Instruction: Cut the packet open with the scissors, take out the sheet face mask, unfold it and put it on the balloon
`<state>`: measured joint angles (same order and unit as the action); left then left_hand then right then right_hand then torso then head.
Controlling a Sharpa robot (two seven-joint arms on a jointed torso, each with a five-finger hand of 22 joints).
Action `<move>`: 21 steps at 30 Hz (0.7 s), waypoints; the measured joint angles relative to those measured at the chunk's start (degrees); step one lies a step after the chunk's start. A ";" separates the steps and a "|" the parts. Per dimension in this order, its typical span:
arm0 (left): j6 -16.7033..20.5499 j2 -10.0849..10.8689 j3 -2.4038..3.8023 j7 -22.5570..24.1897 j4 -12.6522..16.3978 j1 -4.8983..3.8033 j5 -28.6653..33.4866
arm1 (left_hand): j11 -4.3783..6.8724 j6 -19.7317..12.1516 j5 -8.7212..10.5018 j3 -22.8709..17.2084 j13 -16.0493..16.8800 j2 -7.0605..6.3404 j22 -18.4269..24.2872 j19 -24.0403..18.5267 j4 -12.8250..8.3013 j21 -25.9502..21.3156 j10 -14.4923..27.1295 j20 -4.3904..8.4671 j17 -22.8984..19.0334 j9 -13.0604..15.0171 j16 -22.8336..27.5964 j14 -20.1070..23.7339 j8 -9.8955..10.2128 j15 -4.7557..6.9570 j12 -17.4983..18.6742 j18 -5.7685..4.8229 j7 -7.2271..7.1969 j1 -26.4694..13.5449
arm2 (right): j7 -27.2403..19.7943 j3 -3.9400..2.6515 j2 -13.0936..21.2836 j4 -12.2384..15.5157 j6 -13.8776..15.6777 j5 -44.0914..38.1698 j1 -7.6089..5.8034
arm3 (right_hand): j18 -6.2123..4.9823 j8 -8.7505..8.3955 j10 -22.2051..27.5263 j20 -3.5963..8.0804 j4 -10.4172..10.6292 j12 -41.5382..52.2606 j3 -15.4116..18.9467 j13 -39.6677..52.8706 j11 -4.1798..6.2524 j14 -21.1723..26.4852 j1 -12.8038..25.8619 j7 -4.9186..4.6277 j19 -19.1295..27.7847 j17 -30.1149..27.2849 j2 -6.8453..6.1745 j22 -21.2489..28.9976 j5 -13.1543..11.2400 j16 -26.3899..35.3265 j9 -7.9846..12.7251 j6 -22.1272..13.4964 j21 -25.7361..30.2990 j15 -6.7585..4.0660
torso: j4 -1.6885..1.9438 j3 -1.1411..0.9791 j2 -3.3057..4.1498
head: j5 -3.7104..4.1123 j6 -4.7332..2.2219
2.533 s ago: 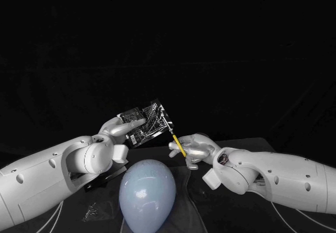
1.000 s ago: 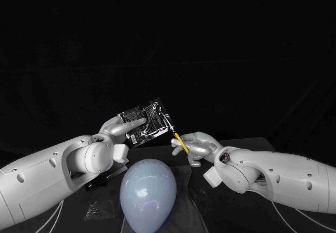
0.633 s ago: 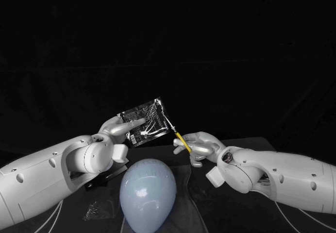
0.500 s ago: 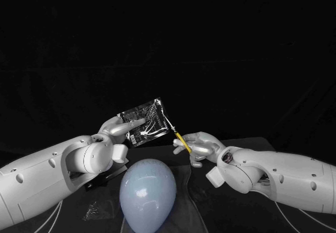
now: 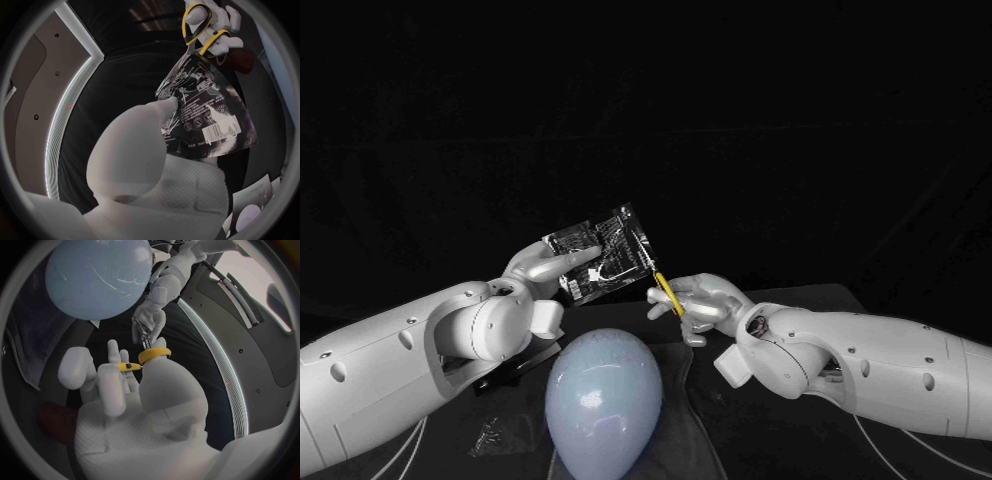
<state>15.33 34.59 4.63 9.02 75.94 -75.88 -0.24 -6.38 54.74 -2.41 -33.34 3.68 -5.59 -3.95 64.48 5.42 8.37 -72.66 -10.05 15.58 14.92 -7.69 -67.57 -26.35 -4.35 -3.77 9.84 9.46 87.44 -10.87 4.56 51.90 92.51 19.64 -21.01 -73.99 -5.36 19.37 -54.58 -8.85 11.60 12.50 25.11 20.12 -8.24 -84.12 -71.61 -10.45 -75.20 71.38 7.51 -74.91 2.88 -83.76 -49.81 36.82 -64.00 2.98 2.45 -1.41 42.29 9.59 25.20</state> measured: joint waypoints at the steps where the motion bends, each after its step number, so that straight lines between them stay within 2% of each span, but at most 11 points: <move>1: -0.01 0.01 0.00 0.00 0.05 0.00 -0.04 | 0.00 0.00 0.02 0.00 0.00 0.00 0.00 0.00 0.00 0.00 0.00 0.00 0.00 0.00 0.00 0.00 0.04 0.00 0.00 -0.01 0.00 0.00 | -0.06 0.00 -0.12 -0.06 0.04 0.08 0.01 | 0.01 0.00 0.00 0.00 0.00 0.00 0.00 -0.05 0.00 0.00 0.00 0.00 0.00 0.03 0.00 0.00 0.00 0.00 0.00 0.00 0.00 0.00 | -0.01 0.01 0.01 | 0.00 -0.01; 16: -0.24 0.22 0.01 -0.03 0.17 -0.02 -0.43 | 0.00 0.00 -0.20 -0.18 0.00 -0.02 0.00 0.00 -0.18 0.00 0.00 0.00 0.05 0.00 0.00 0.00 -0.03 0.00 0.00 -0.06 0.00 -0.01 | -0.88 -0.11 -0.94 -0.84 0.66 1.19 0.04 | 0.08 0.03 -0.02 0.00 0.00 -0.01 -0.01 -0.92 0.01 0.01 -0.03 0.17 0.00 -0.11 0.03 -0.04 0.00 0.21 0.03 0.20 -0.04 -0.01 | -0.11 -0.05 -0.04 | -0.17 0.07; 19: -0.32 0.28 -0.02 -0.05 0.12 -0.02 -0.52 | 0.00 -0.01 -0.20 -0.18 0.00 -0.03 0.00 0.00 -0.18 0.00 0.00 0.00 0.05 0.00 0.00 0.00 -0.03 0.00 0.00 -0.08 -0.01 -0.02 | -0.92 -0.15 -0.74 -0.87 0.68 1.32 0.03 | 0.09 0.82 -1.88 -0.07 -0.33 0.61 -0.14 -1.28 0.45 0.01 -0.42 -0.04 -0.34 0.14 0.42 -0.04 0.00 0.21 0.03 1.57 -1.14 -0.01 | -0.12 -0.05 -0.04 | -0.20 0.18; 21: -0.38 0.31 -0.04 -0.06 0.08 -0.02 -0.56 | 0.00 -0.01 -0.20 -0.18 0.00 -0.09 0.00 0.00 -0.18 0.00 0.00 0.00 0.05 0.00 0.00 0.00 -0.03 0.00 0.00 -0.09 -0.01 -0.08 | -0.92 -0.16 -0.56 -0.88 0.68 1.37 0.01 | 0.10 1.58 -4.00 0.54 -0.64 1.63 -0.16 -1.34 1.05 0.24 -0.72 -0.14 -0.95 1.00 0.72 -0.03 0.00 -0.04 -0.08 3.00 -2.17 -0.24 | -0.12 -0.05 -0.04 | -0.24 0.25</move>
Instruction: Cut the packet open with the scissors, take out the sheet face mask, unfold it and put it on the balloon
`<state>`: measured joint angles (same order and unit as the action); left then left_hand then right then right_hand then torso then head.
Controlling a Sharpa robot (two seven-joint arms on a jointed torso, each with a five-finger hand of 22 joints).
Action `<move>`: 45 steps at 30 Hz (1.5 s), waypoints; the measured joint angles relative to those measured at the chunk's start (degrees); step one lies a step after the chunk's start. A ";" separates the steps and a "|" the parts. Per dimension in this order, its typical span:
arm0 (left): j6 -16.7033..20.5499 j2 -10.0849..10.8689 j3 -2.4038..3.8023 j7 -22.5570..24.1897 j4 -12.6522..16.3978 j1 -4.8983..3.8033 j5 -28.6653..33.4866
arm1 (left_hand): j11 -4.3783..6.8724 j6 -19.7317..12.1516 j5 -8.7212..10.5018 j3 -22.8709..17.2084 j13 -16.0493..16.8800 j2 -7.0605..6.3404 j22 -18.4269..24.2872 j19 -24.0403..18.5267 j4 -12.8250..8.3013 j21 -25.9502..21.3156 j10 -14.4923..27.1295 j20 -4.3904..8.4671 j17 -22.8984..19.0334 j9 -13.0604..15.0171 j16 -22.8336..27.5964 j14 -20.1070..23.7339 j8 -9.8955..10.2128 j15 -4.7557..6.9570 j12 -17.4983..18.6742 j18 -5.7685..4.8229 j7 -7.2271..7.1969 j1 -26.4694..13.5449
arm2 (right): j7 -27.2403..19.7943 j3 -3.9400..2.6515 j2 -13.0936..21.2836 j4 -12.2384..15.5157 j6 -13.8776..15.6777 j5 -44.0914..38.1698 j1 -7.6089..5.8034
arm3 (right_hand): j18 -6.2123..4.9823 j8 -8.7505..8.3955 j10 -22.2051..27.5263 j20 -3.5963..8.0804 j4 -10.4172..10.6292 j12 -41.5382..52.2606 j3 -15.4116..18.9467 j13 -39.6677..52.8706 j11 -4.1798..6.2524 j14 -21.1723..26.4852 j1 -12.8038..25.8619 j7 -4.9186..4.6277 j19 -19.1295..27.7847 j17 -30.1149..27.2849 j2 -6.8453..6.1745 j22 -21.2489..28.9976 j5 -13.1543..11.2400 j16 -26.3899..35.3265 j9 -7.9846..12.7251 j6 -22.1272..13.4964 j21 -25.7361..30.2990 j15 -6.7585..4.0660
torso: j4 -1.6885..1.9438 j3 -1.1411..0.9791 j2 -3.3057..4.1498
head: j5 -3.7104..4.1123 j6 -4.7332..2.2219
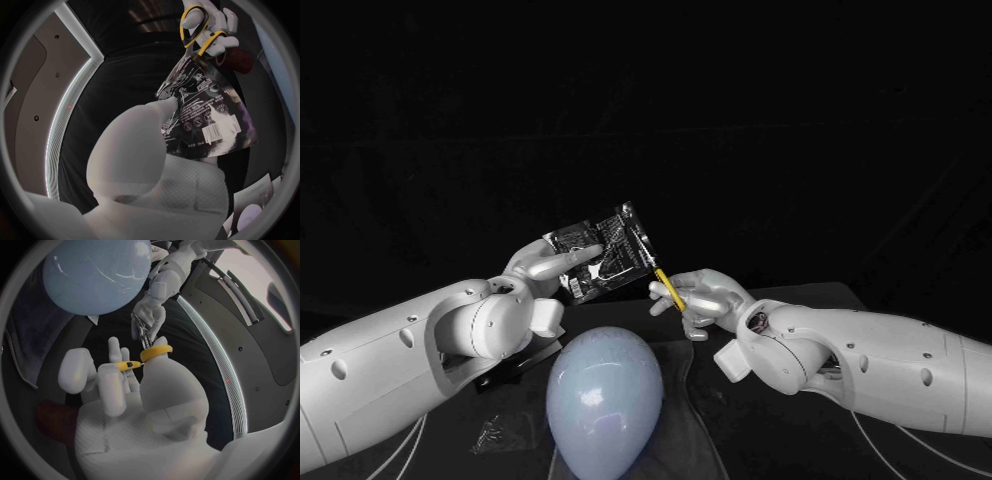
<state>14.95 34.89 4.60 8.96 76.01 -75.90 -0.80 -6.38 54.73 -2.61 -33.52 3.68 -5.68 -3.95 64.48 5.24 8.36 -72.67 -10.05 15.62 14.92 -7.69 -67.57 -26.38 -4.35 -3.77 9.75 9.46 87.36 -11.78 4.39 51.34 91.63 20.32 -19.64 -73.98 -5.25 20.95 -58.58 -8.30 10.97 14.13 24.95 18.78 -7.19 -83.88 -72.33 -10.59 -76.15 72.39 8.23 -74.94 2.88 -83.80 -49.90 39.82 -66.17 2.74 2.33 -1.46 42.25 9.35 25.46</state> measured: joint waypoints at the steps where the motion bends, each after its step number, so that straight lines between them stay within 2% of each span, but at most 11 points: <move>1: -0.04 0.01 0.00 -0.01 -0.04 0.01 -0.03 | 0.00 0.00 0.00 0.00 0.00 0.00 0.00 0.00 0.00 0.00 0.00 0.00 0.00 0.00 0.00 0.00 0.00 0.00 0.00 0.00 0.00 0.00 | 0.00 0.00 0.13 0.00 0.00 0.02 0.00 | 0.00 0.48 -1.37 0.42 0.00 0.63 0.00 0.01 0.42 -0.02 -0.01 0.06 -0.42 0.46 0.01 0.00 0.00 -0.31 -0.09 0.92 -0.67 -0.45 | -0.01 0.00 0.00 | -0.04 0.04; 6: -0.23 0.00 -0.03 -0.02 -0.22 0.02 -0.11 | 0.00 -0.01 0.00 0.00 0.00 0.00 0.00 0.00 0.00 0.00 0.00 0.00 0.00 0.00 0.00 0.00 0.00 0.00 0.00 -0.02 -0.01 0.00 | 0.13 -0.01 0.68 0.16 -0.08 0.02 -0.01 | 0.02 1.64 -3.70 1.33 -0.43 2.73 0.09 0.68 0.34 -0.12 -0.23 1.16 -1.33 1.40 0.23 0.02 0.00 -0.45 -0.39 3.40 -1.98 -1.59 | -0.01 0.00 0.00 | -0.10 0.15; 15: -0.48 -0.01 -0.05 -0.05 -0.32 0.02 -0.27 | 0.00 -0.02 0.00 0.01 0.00 -0.08 0.00 0.00 0.01 0.00 0.00 0.00 -0.01 0.00 0.00 0.00 0.01 0.00 0.00 -0.04 -0.02 -0.08 | 0.23 -0.03 1.18 0.47 -0.04 0.00 -0.02 | 0.07 5.11 -9.08 3.39 -1.02 8.45 0.08 5.54 1.70 -0.15 -0.63 4.26 -3.38 2.53 1.60 0.03 0.00 -1.35 -3.15 8.51 -4.94 -4.20 | 0.02 0.01 -0.01 | 0.03 0.19; 17: -0.51 0.00 -0.05 -0.05 -0.31 0.02 -0.28 | 0.00 -0.02 0.00 0.01 0.00 -0.08 0.00 0.00 0.01 0.00 0.00 0.00 -0.01 0.00 0.00 0.00 0.01 0.00 0.00 -0.05 -0.02 -0.08 | 0.23 -0.03 1.18 0.49 -0.01 0.00 -0.02 | 0.08 5.91 -10.04 3.78 -1.02 9.76 0.08 7.22 2.62 -0.12 -0.66 4.88 -3.77 2.54 2.21 0.03 0.00 -1.44 -4.20 9.14 -5.35 -4.64 | 0.02 0.03 -0.01 | 0.07 0.14; 20: -0.54 0.03 -0.05 -0.05 -0.24 0.01 -0.29 | 0.00 -0.10 0.00 0.01 0.00 -0.15 0.00 0.00 0.01 0.00 0.00 0.00 -0.02 0.00 0.00 0.00 0.02 0.00 0.00 -0.05 -0.10 -0.15 | 0.21 -0.03 1.10 0.50 0.05 0.01 0.00 | 0.10 6.32 -10.12 3.92 -1.29 10.61 0.03 8.61 2.68 -0.04 -0.65 5.08 -3.64 2.71 2.20 0.01 0.00 -1.46 -5.01 9.34 -5.37 -4.72 | 0.03 0.03 -0.01 | 0.15 0.02; 24: -0.57 0.08 -0.05 -0.05 -0.18 0.00 -0.29 | 0.00 -0.10 0.01 0.01 0.00 -0.15 0.00 0.00 0.01 0.00 0.00 0.00 -0.02 0.00 0.00 0.00 0.03 0.00 0.00 -0.07 -0.10 -0.15 | 0.10 -0.02 0.96 0.50 0.12 0.03 0.01 | 0.13 4.43 -8.65 3.98 -1.34 8.24 0.08 8.55 4.40 -0.11 -0.65 3.84 -3.53 2.71 2.20 0.00 0.00 -1.46 -5.06 7.01 -4.76 -4.59 | 0.07 0.03 -0.01 | 0.23 -0.12; 28: -0.60 0.12 -0.05 -0.04 -0.10 0.00 -0.35 | 0.00 -0.11 0.01 0.01 0.00 -0.16 0.00 0.00 0.01 0.00 0.00 0.00 -0.02 0.00 0.00 0.00 0.16 0.00 0.00 -0.08 -0.11 -0.15 | -0.15 -0.02 0.74 0.46 0.18 0.09 0.00 | 0.41 -0.43 -0.20 2.05 -1.75 1.58 0.15 4.98 1.32 -0.07 -0.54 0.61 -1.61 1.87 2.09 -0.01 0.00 -0.84 -3.68 1.72 -2.05 -1.75 | 0.07 0.05 0.02 | 0.26 -0.28; 30: -0.66 0.12 -0.11 -0.05 -0.01 0.02 -0.41 | 0.00 -0.11 0.01 0.01 0.00 -0.16 0.00 0.00 0.01 0.00 0.00 0.00 -0.02 0.01 0.00 0.00 0.21 0.00 0.00 -0.08 -0.11 -0.15 | -0.34 -0.04 0.61 0.45 0.20 0.14 -0.01 | 0.43 -2.20 1.86 1.09 -1.97 -0.42 -0.07 3.32 0.19 -0.12 -0.17 -0.04 -0.64 0.86 1.72 -0.01 0.00 -0.42 -3.05 0.04 -0.49 -0.66 | 0.07 0.05 0.02 | 0.27 -0.34; 37: -0.87 0.12 -0.13 -0.13 0.04 0.03 -0.53 | 0.00 -0.12 0.12 0.02 0.00 -0.16 0.00 0.00 0.01 0.00 0.00 0.00 0.03 0.01 0.00 0.00 0.00 0.00 0.00 -0.09 -0.12 -0.15 | -0.87 -0.06 0.25 0.35 0.24 0.34 -0.03 | 0.31 -4.69 4.27 -0.64 -2.29 -2.75 -0.07 0.26 -1.21 -0.04 0.35 0.11 1.09 -0.89 1.20 0.00 0.00 -0.06 -2.15 -1.93 2.51 0.26 | 0.07 0.04 0.02 | 0.35 -0.55; 39: -0.94 0.13 -0.12 -0.13 0.05 0.03 -0.58 | 0.00 -0.13 0.19 0.02 0.00 -0.16 0.00 0.00 0.02 0.00 0.00 0.00 0.03 0.01 0.00 0.00 0.00 0.00 0.00 -0.09 -0.13 -0.15 | -0.98 -0.06 0.20 0.30 0.24 0.39 -0.03 | -0.44 -4.90 4.36 -0.73 -2.29 -2.88 -0.07 -0.17 -1.30 -0.05 0.35 0.18 1.18 -1.13 1.20 0.00 0.00 0.02 -2.08 -2.13 2.84 0.45 | 0.05 0.04 0.02 | 0.36 -0.58; 45: -1.17 0.16 -0.11 -0.14 0.06 0.02 -0.75 | 0.00 -0.12 0.24 0.02 0.00 -0.22 0.00 0.00 0.02 0.00 0.00 0.00 0.03 0.01 0.00 0.00 0.00 0.00 0.00 -0.10 -0.12 -0.21 | -1.21 -0.10 0.15 0.19 0.24 0.51 -0.02 | -0.44 -4.90 4.36 -0.73 -2.29 -2.88 -0.07 -0.36 -1.30 -0.14 0.34 0.18 1.18 -1.29 1.20 0.04 0.00 0.03 -2.00 -2.14 3.07 0.54 | 0.05 0.03 0.02 | 0.39 -0.73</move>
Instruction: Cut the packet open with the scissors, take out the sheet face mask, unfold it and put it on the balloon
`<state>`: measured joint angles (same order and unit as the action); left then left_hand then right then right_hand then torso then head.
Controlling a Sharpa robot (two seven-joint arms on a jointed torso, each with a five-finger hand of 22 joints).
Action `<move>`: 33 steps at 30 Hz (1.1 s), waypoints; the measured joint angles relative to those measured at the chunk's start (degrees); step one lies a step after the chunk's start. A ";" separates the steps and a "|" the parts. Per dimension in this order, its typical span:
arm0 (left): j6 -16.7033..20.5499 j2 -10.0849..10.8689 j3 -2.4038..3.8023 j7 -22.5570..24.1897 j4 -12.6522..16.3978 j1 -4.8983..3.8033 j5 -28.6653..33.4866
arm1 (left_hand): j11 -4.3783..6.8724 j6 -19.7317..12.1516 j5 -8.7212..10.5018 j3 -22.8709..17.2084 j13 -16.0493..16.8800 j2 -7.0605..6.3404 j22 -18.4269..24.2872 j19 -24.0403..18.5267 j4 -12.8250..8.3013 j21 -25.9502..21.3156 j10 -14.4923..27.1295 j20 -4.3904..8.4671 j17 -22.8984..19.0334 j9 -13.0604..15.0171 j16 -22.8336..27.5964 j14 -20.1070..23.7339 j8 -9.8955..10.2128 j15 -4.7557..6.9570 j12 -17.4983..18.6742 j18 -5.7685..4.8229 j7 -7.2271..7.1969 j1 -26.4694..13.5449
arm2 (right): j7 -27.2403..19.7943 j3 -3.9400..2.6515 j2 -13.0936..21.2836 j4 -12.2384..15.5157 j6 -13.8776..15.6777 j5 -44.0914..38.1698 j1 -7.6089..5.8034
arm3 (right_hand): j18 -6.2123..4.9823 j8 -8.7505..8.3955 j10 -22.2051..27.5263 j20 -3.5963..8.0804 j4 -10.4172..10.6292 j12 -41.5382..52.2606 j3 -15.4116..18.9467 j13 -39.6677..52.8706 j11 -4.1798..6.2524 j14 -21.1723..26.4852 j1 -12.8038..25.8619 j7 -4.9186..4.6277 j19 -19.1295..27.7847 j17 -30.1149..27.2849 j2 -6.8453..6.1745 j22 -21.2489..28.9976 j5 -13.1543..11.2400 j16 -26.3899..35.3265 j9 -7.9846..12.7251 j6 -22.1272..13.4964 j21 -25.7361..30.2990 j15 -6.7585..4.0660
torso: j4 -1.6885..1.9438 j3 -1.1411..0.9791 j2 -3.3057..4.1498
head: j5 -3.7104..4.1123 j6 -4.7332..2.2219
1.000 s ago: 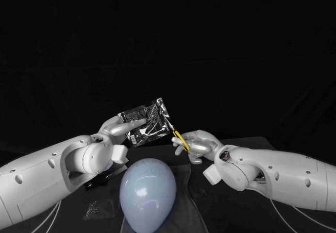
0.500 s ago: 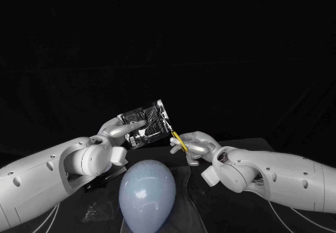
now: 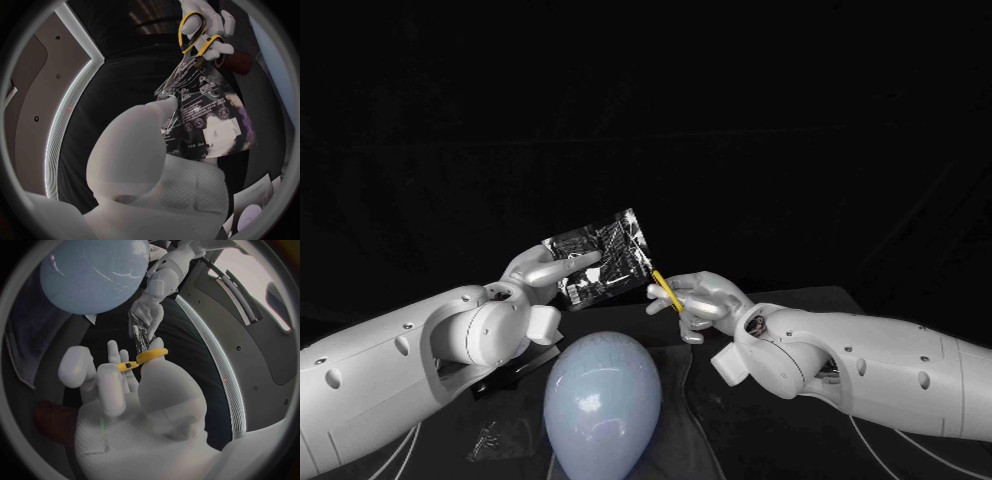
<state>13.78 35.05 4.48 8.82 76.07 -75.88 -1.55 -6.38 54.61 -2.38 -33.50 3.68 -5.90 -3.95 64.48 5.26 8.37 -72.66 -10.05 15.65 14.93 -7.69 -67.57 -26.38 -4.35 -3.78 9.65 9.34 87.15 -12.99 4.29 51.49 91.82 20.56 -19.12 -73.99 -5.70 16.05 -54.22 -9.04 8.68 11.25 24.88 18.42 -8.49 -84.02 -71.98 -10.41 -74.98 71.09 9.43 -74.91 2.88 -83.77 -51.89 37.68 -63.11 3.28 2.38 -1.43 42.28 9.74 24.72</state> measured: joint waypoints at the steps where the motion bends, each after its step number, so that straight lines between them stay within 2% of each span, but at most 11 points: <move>1: -0.03 0.00 0.00 0.00 0.00 0.00 -0.03 | 0.00 0.02 -0.02 0.00 0.00 0.00 0.00 0.00 0.00 0.00 0.00 0.00 0.00 0.00 0.00 0.00 0.00 0.00 0.00 0.00 0.02 0.00 | -0.02 -0.02 -0.01 0.00 0.00 0.01 0.00 | 0.00 0.00 0.00 0.00 0.00 0.00 0.00 -0.06 0.00 0.00 0.00 0.00 0.00 -0.02 0.00 0.01 0.00 0.00 0.00 0.00 0.00 0.00 | -0.01 0.00 0.00 | 0.01 -0.02; 15: -0.22 0.00 0.02 -0.03 0.19 -0.04 -0.13 | 0.00 0.13 -0.22 0.05 -0.01 0.16 0.00 0.00 -0.24 0.00 0.00 0.00 -0.01 0.00 0.22 0.00 0.02 0.00 0.01 -0.03 0.13 0.17 | -0.75 -0.38 -1.51 -0.89 0.78 0.87 0.02 | 0.01 0.00 0.19 -0.21 -0.17 -0.22 0.13 -0.69 -0.22 0.00 0.00 -0.01 0.20 0.58 0.00 -0.03 0.00 0.01 0.17 -0.01 -0.14 0.00 | 0.03 -0.01 -0.01 | 0.44 -0.57; 19: -0.21 -0.17 -0.01 -0.05 0.11 -0.02 -0.13 | 0.00 0.12 -0.22 -0.03 -0.01 0.17 0.00 0.00 -0.32 0.00 0.00 0.00 0.02 0.01 0.23 0.00 0.02 0.00 0.01 -0.34 0.13 0.16 | -1.13 -0.48 -2.00 -1.22 1.22 1.33 0.05 | 0.02 0.00 -0.61 -0.20 -0.55 0.02 0.07 -1.25 0.25 0.00 0.00 -0.09 0.20 1.25 0.00 -0.04 0.00 0.01 0.34 0.54 -0.90 0.00 | 0.03 0.01 0.00 | 0.73 -0.78; 23: -0.19 -0.29 -0.14 -0.06 -0.07 0.08 -0.12 | 0.00 0.12 -0.21 -0.03 -0.01 0.20 0.00 0.00 -0.32 0.00 0.00 0.00 0.08 0.02 0.23 0.00 0.09 0.00 0.01 0.21 0.12 0.16 | -1.45 -0.54 -2.43 -1.60 1.70 1.81 0.12 | 0.02 0.00 -1.48 0.01 -0.83 0.24 0.12 -1.76 0.41 0.00 -0.01 -0.15 -0.45 1.64 0.01 -0.04 0.00 -0.31 0.51 1.30 -1.48 0.00 | -0.01 0.01 0.03 | 0.86 -0.95; 30: -0.17 -0.28 -0.43 -0.07 -0.19 0.14 -0.06 | 0.00 0.11 -0.16 -0.03 -0.01 0.42 0.00 0.00 -0.32 0.00 0.00 0.00 0.08 0.33 0.24 0.00 0.11 0.00 0.00 0.25 0.11 -0.05 | -1.90 -0.77 -3.44 -2.07 2.38 2.51 0.30 | 0.04 0.52 -3.25 0.24 -1.26 1.05 0.00 -2.62 0.91 0.00 -0.71 -0.36 -1.28 2.48 0.70 -0.03 0.00 -0.69 0.82 2.86 -2.78 0.00 | 0.01 0.01 0.03 | 1.01 -1.16; 33: -0.17 -0.26 -0.51 -0.11 -0.18 0.20 -0.05 | 0.00 0.10 -0.13 -0.03 0.00 0.42 0.00 0.00 -0.32 0.00 0.00 0.00 0.08 0.33 0.24 0.00 -0.01 0.00 0.00 0.24 0.10 -0.05 | -2.21 -0.90 -3.73 -2.16 2.66 2.75 0.32 | 0.05 1.00 -4.80 0.81 -1.67 1.69 0.06 -2.97 1.26 -0.01 -1.09 -0.50 -1.86 3.31 1.09 -0.02 0.00 -0.94 1.04 4.26 -3.96 -0.65 | 0.02 0.01 0.02 | 1.07 -1.26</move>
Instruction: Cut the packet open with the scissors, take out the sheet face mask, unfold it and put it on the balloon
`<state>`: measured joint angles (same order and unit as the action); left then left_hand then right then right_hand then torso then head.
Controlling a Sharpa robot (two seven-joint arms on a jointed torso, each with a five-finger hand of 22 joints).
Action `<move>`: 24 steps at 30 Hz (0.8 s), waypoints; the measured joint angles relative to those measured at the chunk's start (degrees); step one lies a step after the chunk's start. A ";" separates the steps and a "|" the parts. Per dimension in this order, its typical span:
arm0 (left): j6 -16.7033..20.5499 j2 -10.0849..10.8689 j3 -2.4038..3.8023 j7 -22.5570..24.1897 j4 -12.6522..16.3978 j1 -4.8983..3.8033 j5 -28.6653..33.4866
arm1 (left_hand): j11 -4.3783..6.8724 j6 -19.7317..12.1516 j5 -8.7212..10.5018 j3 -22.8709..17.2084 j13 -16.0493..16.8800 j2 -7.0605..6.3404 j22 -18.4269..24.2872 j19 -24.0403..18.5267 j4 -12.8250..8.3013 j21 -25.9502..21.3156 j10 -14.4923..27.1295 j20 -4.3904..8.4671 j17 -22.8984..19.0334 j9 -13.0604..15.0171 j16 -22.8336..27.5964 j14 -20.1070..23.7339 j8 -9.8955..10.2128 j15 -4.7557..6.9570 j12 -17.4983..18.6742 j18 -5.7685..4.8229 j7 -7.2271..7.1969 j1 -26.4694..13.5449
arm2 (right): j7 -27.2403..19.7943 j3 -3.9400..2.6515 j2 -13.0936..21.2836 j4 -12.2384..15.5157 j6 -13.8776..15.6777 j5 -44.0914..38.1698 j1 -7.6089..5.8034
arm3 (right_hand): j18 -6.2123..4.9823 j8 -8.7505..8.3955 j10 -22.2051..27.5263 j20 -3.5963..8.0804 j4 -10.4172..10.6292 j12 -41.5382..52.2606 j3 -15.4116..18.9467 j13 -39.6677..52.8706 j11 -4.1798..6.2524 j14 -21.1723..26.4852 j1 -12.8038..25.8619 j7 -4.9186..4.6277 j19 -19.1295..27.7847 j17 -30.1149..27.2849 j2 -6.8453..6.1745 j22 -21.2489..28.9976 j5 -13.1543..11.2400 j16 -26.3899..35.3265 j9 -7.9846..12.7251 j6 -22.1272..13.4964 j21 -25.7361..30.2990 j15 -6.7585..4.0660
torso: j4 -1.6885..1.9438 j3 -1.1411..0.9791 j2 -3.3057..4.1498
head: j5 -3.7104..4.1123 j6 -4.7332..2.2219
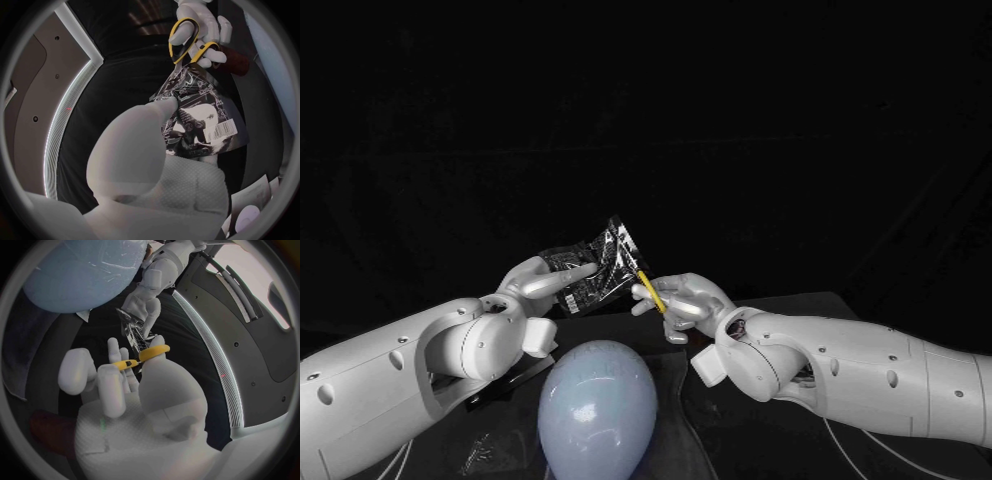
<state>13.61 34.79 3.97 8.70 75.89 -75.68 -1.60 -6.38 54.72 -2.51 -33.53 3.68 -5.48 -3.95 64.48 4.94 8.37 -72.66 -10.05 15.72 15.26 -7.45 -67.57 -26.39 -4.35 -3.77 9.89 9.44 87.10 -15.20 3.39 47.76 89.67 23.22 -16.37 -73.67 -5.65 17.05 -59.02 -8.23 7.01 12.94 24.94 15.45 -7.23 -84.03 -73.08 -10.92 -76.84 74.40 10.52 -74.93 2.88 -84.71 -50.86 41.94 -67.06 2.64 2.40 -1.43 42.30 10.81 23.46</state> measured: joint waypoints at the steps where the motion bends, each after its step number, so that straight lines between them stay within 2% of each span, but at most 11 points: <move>1: 0.00 0.01 -0.01 -0.01 0.00 0.01 0.00 | 0.00 0.00 0.00 0.00 0.00 0.00 0.00 0.00 0.00 0.00 0.00 0.00 0.00 0.00 0.00 0.00 0.00 0.00 0.00 0.01 0.00 0.00 | -0.08 -0.03 -0.05 -0.03 0.10 0.06 0.01 | 0.01 0.04 -0.63 0.17 -0.20 0.25 0.07 -0.11 0.11 0.04 -0.19 0.10 -0.23 0.22 0.19 0.00 0.00 -0.19 0.09 0.56 -0.45 -0.05 | 0.00 0.00 -0.01 | 0.02 -0.02; 4: -0.01 0.02 -0.04 -0.05 0.02 0.01 0.01 | 0.00 -0.01 0.01 0.00 0.00 0.00 0.00 0.00 0.00 0.00 0.00 0.00 0.00 0.00 0.00 0.00 0.00 0.00 0.00 -0.01 -0.01 0.00 | -0.40 -0.14 -0.21 -0.19 0.49 0.30 0.08 | 0.02 1.06 -2.81 0.80 -0.59 1.49 0.09 -0.17 0.05 0.01 -0.89 1.01 -1.24 0.51 1.24 0.02 0.00 -0.72 0.37 3.24 -2.10 -1.03 | -0.01 -0.01 -0.02 | 0.09 -0.07; 5: -0.01 0.02 -0.05 -0.06 0.02 0.01 0.01 | 0.00 -0.03 0.01 0.00 0.00 0.00 0.00 0.00 0.00 0.00 0.00 0.00 0.00 0.00 0.00 0.00 0.00 0.00 0.00 -0.01 -0.03 0.00 | -0.49 -0.16 -0.25 -0.21 0.61 0.35 0.10 | 0.02 1.60 -4.17 1.13 -0.89 2.28 0.10 0.08 0.13 0.01 -1.26 1.57 -1.80 0.52 2.14 0.03 0.00 -0.96 0.37 4.67 -3.07 -1.49 | -0.02 -0.01 -0.02 | 0.11 -0.08; 6: -0.01 0.02 -0.06 -0.09 0.04 0.02 0.01 | 0.00 -0.08 0.01 0.01 0.00 0.00 0.00 0.00 0.01 0.00 0.00 0.00 0.00 0.00 0.00 0.00 0.00 0.00 0.00 -0.01 -0.08 0.00 | -0.60 -0.20 -0.33 -0.25 0.79 0.40 0.11 | 0.20 2.06 -6.08 1.42 -1.09 2.90 0.02 0.38 1.00 0.09 -1.61 2.15 -2.47 0.52 2.74 0.03 0.00 -1.33 0.34 5.96 -4.14 -2.00 | -0.02 -0.02 -0.03 | 0.12 -0.10; 7: -0.02 0.02 -0.08 -0.11 0.05 0.02 0.02 | 0.00 -0.09 0.01 0.01 0.00 0.00 0.00 0.00 0.01 0.00 0.00 0.00 0.00 0.00 0.00 0.00 0.00 0.00 0.00 -0.02 -0.08 0.00 | -0.69 -0.24 -0.39 -0.27 0.91 0.43 0.12 | 0.83 2.48 -7.41 1.88 -1.17 3.53 -0.05 0.78 1.31 0.08 -1.78 2.77 -2.95 0.52 3.33 0.03 0.00 -1.74 0.19 7.12 -5.03 -2.56 | -0.02 -0.02 -0.04 | 0.12 -0.12; 9: -0.03 0.02 -0.08 -0.13 0.05 0.03 0.02 | 0.00 -0.09 0.09 0.01 0.00 0.00 0.00 0.00 0.01 0.00 0.00 0.00 0.00 0.00 0.00 0.00 0.00 0.00 0.00 -0.03 -0.09 0.00 | -0.88 -0.29 -0.51 -0.37 1.20 0.50 0.12 | 0.85 3.62 -10.34 2.80 -1.41 5.10 0.19 1.94 1.94 0.09 -2.54 4.12 -3.86 0.63 4.52 0.02 0.00 -2.18 -0.33 10.05 -6.57 -3.62 | -0.02 -0.02 -0.05 | 0.12 -0.15; 11: -0.03 0.02 -0.08 -0.14 0.05 0.03 0.03 | 0.00 -0.09 0.12 0.02 0.00 0.00 0.00 0.00 0.01 0.00 0.00 0.00 -0.01 0.00 0.00 0.00 0.00 0.00 0.00 -0.04 -0.09 0.00 | -0.99 -0.33 -0.64 -0.51 1.44 0.53 0.15 | 0.87 4.48 -10.88 3.64 -1.48 6.10 0.26 2.96 1.53 0.05 -2.69 3.76 -4.70 0.69 4.68 0.02 0.00 -2.63 -0.88 10.48 -7.85 -4.57 | -0.02 -0.03 -0.05 | 0.13 -0.17; 14: -0.03 0.02 -0.08 -0.15 0.05 0.03 0.04 | 0.00 -0.10 0.10 0.02 0.00 -0.01 0.00 0.00 0.02 0.00 0.00 0.00 -0.01 0.00 0.00 0.00 0.00 0.00 0.00 -0.05 -0.10 0.00 | -1.10 -0.37 -0.74 -0.63 1.67 0.53 0.19 | 1.71 5.21 -11.42 4.66 -0.60 7.20 -0.62 4.47 0.99 0.11 -2.93 3.46 -5.22 0.69 4.90 0.01 0.00 -3.06 -1.85 10.80 -8.69 -5.44 | -0.03 -0.03 -0.05 | 0.13 -0.21; 21: -0.04 0.06 -0.07 -0.16 0.05 0.01 0.05 | 0.00 -0.12 -0.10 0.02 0.00 -0.03 0.00 0.00 0.02 0.00 0.00 0.00 -0.01 0.00 0.00 0.00 0.02 0.00 0.00 -0.08 -0.12 -0.02 | -1.12 -0.43 -0.79 -0.68 1.79 0.35 0.22 | 1.75 5.50 -11.52 5.29 0.12 7.62 -0.66 5.53 0.89 0.16 -2.93 3.46 -4.81 0.69 4.89 -0.01 0.00 -2.61 -2.74 10.80 -7.78 -5.73 | -0.05 -0.02 -0.05 | 0.02 -0.23; 22: -0.04 0.07 -0.07 -0.16 0.05 0.01 0.05 | 0.00 -0.10 -0.10 0.02 0.00 -0.03 0.00 0.00 0.02 0.00 0.00 0.00 -0.01 0.00 0.00 0.00 0.02 0.00 0.00 -0.08 -0.09 -0.03 | -1.12 -0.43 -0.79 -0.68 1.79 0.34 0.22 | 1.76 5.34 -11.52 5.54 0.22 7.07 -0.26 5.61 0.92 0.16 -2.93 3.47 -4.45 0.69 4.89 -0.02 0.00 -2.14 -2.83 10.79 -7.06 -5.73 | -0.04 -0.02 -0.04 | -0.03 -0.23; 24: -0.05 0.09 -0.07 -0.16 0.07 0.01 0.06 | 0.00 -0.08 -0.10 0.02 0.00 -0.03 0.00 0.00 0.02 0.00 0.00 0.00 -0.02 0.00 0.00 0.00 0.03 0.00 0.00 -0.09 -0.07 -0.03 | -1.12 -0.43 -0.78 -0.69 1.80 0.33 0.23 | 1.76 3.54 -10.96 4.81 0.36 4.80 -0.12 5.38 2.30 0.13 -3.08 4.16 -3.55 0.69 5.00 -0.02 0.00 -1.93 -2.85 10.61 -5.95 -5.71 | -0.04 -0.01 -0.04 | -0.12 -0.29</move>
<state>13.56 34.88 3.90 8.54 75.96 -75.67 -1.54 -6.39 54.64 -2.61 -33.51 3.68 -5.52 -3.95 64.48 4.96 8.37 -72.66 -10.05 15.71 15.26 -7.46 -67.57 -26.37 -4.35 -3.77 9.80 9.37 87.07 -16.32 2.95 46.98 88.98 25.02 -16.04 -73.44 -3.89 20.59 -69.97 -3.41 7.36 17.74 24.82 20.83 -4.94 -83.90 -76.16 -6.76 -80.39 75.08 15.52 -74.95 2.88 -86.64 -53.71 52.54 -73.01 -3.07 2.36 -1.44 42.25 10.68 23.17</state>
